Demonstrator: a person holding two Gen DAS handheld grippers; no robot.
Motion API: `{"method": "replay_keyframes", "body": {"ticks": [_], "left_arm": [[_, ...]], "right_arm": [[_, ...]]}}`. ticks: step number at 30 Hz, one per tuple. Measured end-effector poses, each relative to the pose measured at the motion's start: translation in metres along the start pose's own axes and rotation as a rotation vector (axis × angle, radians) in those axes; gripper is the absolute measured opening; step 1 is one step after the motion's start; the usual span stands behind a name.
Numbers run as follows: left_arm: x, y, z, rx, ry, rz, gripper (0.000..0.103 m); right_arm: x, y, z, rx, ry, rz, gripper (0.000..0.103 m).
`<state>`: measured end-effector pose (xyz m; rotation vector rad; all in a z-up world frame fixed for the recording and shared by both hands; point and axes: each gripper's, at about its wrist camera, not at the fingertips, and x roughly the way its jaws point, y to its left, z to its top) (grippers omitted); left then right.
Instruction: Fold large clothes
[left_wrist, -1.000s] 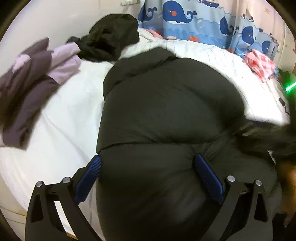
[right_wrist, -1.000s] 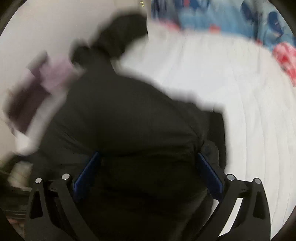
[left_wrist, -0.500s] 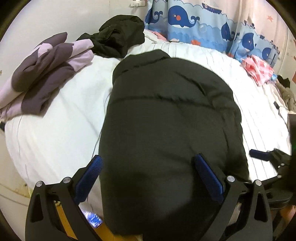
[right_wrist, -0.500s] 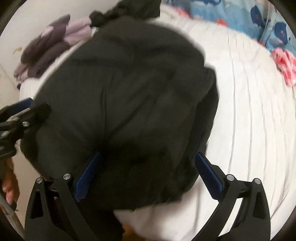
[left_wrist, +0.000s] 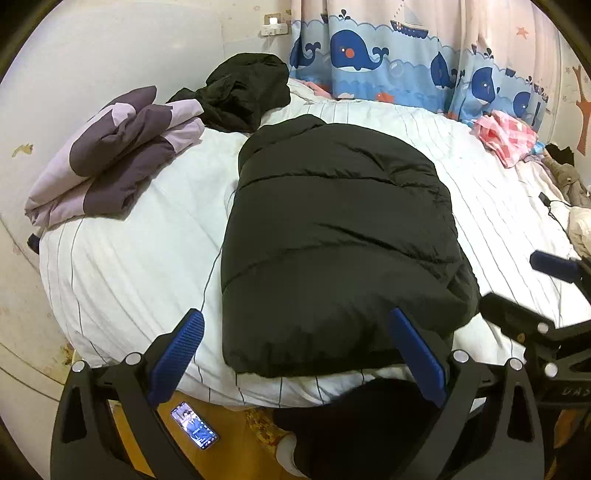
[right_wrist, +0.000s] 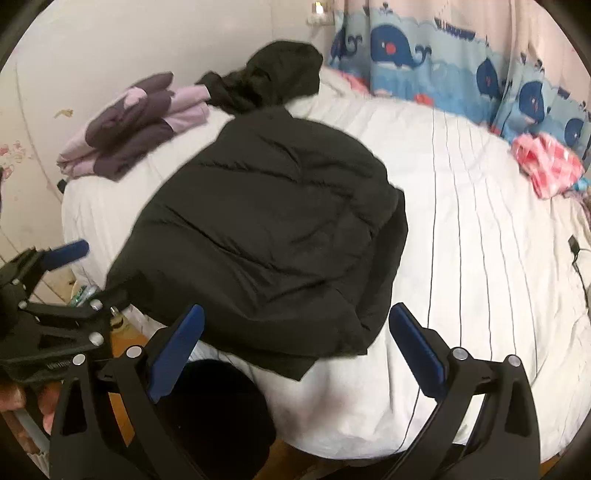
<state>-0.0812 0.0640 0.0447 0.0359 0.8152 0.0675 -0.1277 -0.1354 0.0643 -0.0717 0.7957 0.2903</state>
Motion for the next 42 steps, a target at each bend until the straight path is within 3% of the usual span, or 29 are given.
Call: {"method": "replay_keyframes", "body": {"ticks": [7, 14, 32, 36, 42], "left_arm": [[-0.007, 0.007, -0.006, -0.002, 0.003, -0.032, 0.096], [-0.006, 0.007, -0.006, 0.011, -0.001, 0.033, 0.096], [-0.002, 0.008, -0.002, -0.020, 0.022, 0.010, 0.096], [-0.001, 0.007, 0.000, -0.022, 0.043, -0.029, 0.096], [-0.002, 0.004, 0.000, -0.019, 0.035, -0.004, 0.096]], "right_arm": [[0.006, 0.012, -0.002, 0.048, 0.044, -0.009, 0.097], [0.016, 0.016, -0.003, 0.058, 0.073, -0.013, 0.097], [0.018, 0.015, 0.000, 0.074, 0.064, -0.012, 0.097], [0.018, 0.013, 0.000, 0.079, 0.067, -0.010, 0.097], [0.018, 0.012, 0.000, 0.088, 0.066, -0.001, 0.097]]}}
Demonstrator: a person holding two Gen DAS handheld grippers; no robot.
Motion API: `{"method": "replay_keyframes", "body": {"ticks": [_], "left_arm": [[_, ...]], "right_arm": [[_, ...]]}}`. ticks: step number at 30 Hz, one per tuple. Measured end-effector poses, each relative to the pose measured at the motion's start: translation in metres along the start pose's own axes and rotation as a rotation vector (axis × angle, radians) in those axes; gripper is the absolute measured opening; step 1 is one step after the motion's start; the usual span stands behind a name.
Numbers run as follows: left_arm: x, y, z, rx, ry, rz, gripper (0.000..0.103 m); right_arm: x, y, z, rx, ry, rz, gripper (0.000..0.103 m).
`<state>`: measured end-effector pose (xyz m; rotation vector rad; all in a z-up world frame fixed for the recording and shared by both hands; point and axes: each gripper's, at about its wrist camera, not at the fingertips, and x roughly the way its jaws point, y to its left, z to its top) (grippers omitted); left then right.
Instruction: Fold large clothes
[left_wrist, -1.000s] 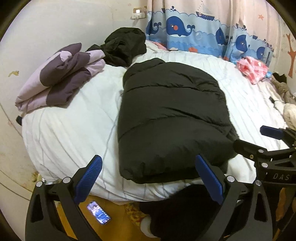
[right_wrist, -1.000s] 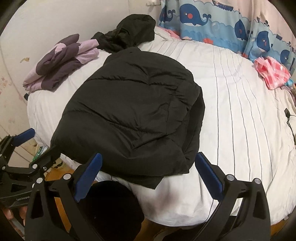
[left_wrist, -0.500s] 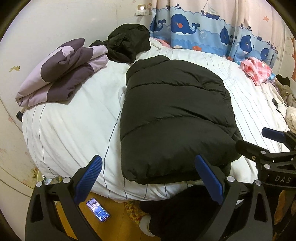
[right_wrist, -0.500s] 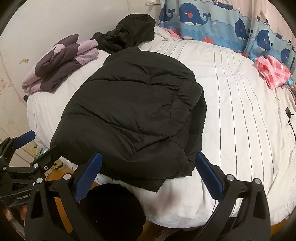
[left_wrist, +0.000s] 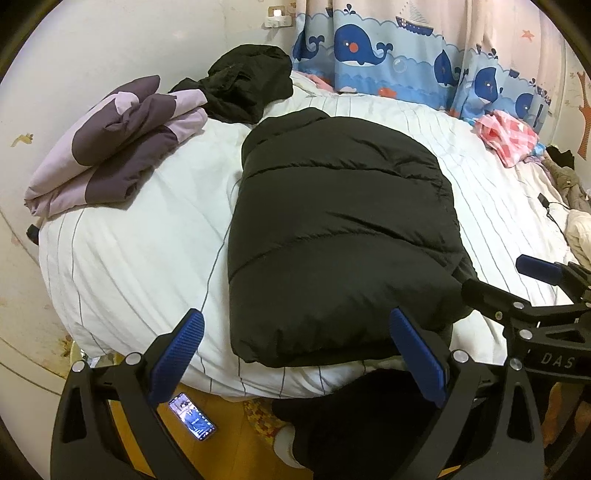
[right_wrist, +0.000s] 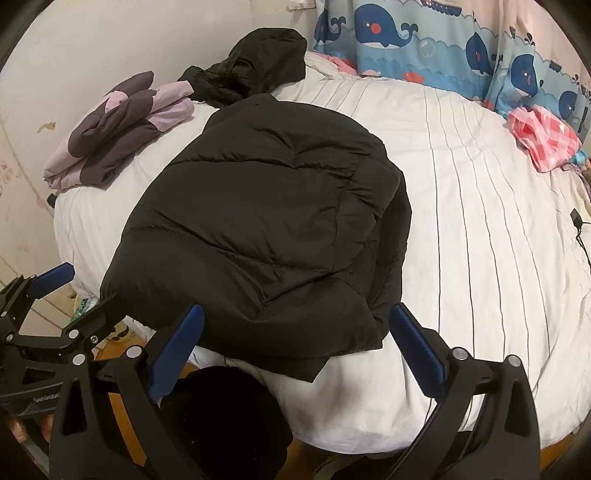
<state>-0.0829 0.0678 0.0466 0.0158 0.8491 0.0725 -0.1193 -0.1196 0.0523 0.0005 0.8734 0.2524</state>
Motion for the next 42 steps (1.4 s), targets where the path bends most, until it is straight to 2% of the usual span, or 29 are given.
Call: {"method": "replay_keyframes", "body": {"ticks": [12, 29, 42], "left_arm": [[-0.001, -0.001, 0.001, -0.002, -0.002, 0.009, 0.096], [0.007, -0.001, 0.005, 0.008, 0.009, 0.025, 0.096], [0.017, 0.003, 0.005, -0.014, 0.046, 0.023, 0.096]], "right_arm": [[0.000, -0.001, 0.000, 0.023, -0.006, 0.032, 0.097], [-0.003, 0.007, 0.006, 0.005, -0.018, -0.021, 0.097], [0.000, 0.010, 0.008, 0.001, -0.015, -0.018, 0.097]]}}
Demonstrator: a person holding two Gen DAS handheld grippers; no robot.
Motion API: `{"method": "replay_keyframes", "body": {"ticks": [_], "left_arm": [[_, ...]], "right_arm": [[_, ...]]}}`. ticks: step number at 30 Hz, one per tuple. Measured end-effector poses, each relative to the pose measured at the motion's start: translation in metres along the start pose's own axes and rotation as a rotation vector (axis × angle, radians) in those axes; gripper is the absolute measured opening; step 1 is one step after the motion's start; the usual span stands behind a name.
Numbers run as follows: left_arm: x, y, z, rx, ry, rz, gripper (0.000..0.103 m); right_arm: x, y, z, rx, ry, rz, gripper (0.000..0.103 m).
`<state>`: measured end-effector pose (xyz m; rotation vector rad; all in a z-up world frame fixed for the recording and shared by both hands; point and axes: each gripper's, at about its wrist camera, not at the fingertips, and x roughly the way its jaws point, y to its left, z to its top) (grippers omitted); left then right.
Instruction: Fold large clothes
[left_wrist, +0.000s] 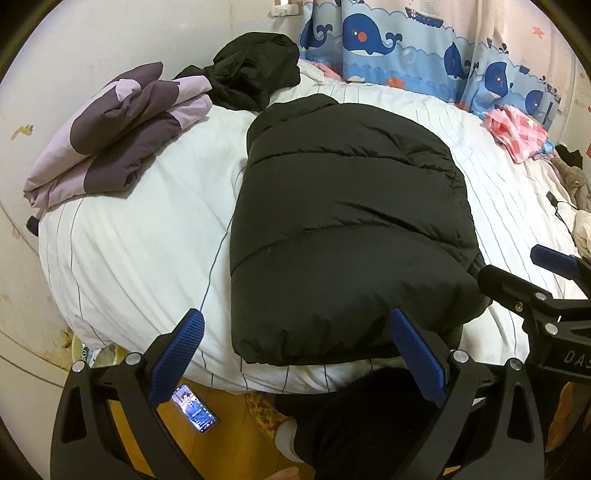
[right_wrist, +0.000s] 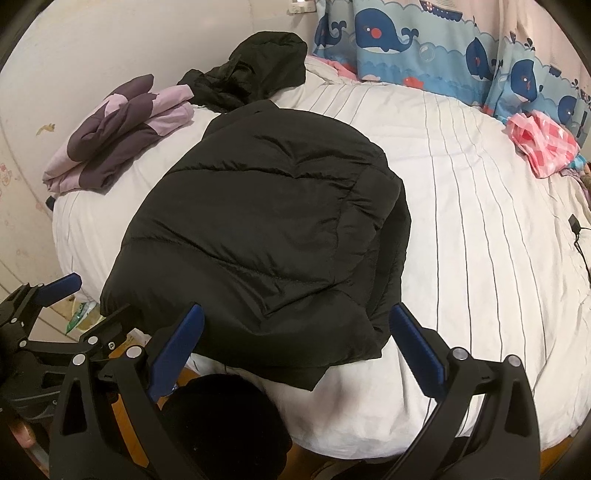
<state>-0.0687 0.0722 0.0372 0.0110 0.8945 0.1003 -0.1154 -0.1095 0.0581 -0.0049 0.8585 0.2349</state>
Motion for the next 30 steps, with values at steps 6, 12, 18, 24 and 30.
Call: {"method": "replay_keyframes", "body": {"ticks": [6, 12, 18, 24, 30], "left_arm": [[-0.0002, -0.0028, 0.0013, 0.011, -0.015, 0.012, 0.096], [0.0007, -0.0042, 0.0035, 0.013, -0.026, 0.035, 0.096], [-0.0021, -0.0009, 0.0070, -0.011, -0.042, 0.042, 0.096], [-0.0042, -0.0017, 0.0079, -0.013, -0.052, 0.082, 0.096], [-0.0036, -0.0050, 0.0086, -0.001, -0.059, 0.105, 0.096]], "right_arm": [[0.0003, -0.0002, 0.0001, -0.001, 0.000, -0.001, 0.097], [0.0007, 0.0002, 0.0008, -0.003, -0.004, -0.005, 0.097], [0.0022, -0.0016, 0.0016, 0.000, -0.004, -0.003, 0.097], [0.0029, -0.0022, 0.0030, 0.004, -0.008, 0.003, 0.097], [0.0039, -0.0017, 0.0048, 0.008, -0.012, 0.003, 0.097]]}}
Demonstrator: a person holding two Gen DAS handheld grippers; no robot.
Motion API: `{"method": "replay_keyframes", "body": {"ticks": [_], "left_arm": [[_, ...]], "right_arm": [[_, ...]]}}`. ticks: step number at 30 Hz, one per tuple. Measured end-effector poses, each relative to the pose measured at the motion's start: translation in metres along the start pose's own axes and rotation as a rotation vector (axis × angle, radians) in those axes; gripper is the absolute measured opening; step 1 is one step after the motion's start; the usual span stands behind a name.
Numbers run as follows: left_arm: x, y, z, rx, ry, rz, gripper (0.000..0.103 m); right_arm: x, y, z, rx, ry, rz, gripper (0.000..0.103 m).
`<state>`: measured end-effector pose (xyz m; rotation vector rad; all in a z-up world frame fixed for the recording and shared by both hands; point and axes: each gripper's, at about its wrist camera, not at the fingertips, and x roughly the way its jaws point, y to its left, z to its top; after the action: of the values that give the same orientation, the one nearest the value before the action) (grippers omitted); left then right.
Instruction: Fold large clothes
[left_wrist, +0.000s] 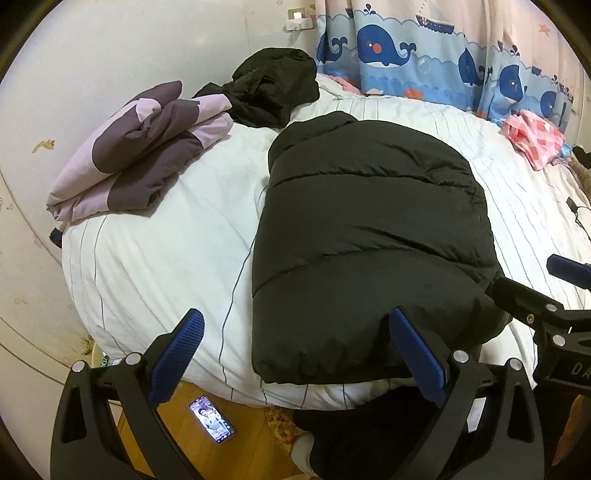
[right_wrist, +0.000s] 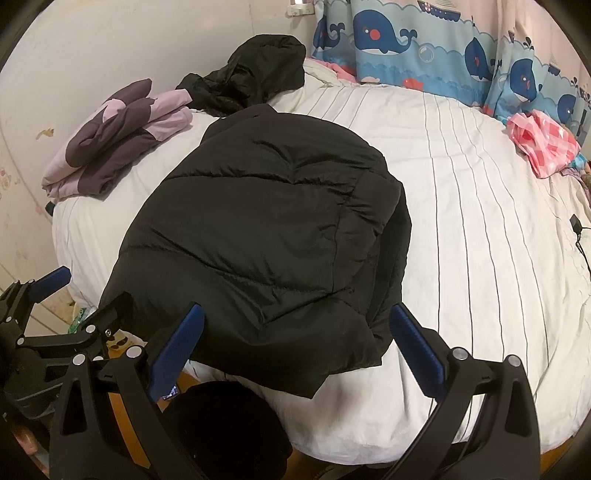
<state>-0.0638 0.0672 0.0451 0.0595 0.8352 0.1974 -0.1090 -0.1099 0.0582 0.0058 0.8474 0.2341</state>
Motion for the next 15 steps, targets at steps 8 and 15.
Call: {"method": "replay_keyframes", "body": {"ticks": [8, 15], "left_arm": [[0.0005, 0.0026, 0.0019, -0.013, -0.009, 0.000, 0.096], [-0.0005, 0.0028, 0.0029, -0.018, -0.015, -0.006, 0.096]], "right_arm": [[0.0006, -0.0005, 0.0009, 0.001, 0.001, 0.000, 0.097], [0.0023, 0.0016, 0.0034, -0.001, 0.002, 0.000, 0.097]]}}
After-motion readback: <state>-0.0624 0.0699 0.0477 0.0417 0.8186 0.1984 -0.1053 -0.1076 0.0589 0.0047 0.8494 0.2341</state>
